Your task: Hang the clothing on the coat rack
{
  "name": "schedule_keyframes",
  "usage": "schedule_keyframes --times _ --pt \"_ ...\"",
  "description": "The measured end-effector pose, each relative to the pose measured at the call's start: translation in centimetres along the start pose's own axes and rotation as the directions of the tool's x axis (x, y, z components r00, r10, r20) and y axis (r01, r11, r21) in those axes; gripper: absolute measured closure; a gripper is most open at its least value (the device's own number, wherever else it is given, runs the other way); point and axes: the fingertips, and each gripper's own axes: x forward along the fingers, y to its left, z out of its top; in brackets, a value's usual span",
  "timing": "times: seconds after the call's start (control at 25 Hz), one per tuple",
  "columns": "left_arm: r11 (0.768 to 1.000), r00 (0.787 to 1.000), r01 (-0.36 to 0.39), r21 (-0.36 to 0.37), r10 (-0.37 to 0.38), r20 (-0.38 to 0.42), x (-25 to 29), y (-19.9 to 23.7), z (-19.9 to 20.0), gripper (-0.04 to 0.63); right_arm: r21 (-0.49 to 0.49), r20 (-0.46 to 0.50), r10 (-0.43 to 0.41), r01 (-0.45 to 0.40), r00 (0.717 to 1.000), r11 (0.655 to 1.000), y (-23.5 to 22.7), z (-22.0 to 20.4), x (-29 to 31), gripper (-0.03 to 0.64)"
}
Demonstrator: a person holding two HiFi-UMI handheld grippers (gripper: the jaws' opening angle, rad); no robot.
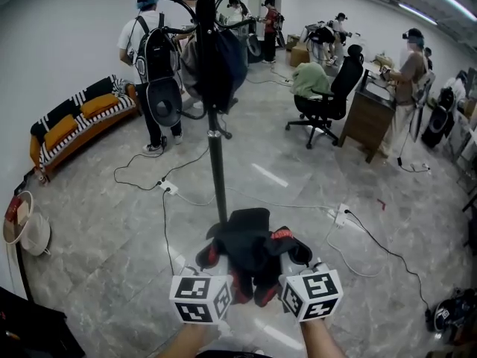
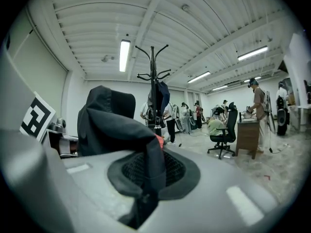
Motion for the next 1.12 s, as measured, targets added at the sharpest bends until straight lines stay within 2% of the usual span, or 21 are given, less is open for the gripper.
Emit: schedule_keyframes --times 0.48,0.88,1.12 --pt "1.000 0.999 0.029 -0.008 -0.029 0.021 3.8 7.1 3.2 0.571 -0.019 0.005 -0.038 0.038 0.999 0.999 2.1 2.5 7.4 0.591" --pt "0.999 0.999 0.038 -0.005 -0.038 0.021 5.8 9.9 4.3 0.571 -0.029 0.020 -0.055 0.056 0.998 0.998 2.2 3.7 10.5 0.591" --pt "1.000 1.000 0.009 -0.010 -0.009 0.013 7.9 10.5 4.4 0.571 -0.039 0.022 -0.032 0.033 0.999 0.999 0.9 4.1 12.3 0.591"
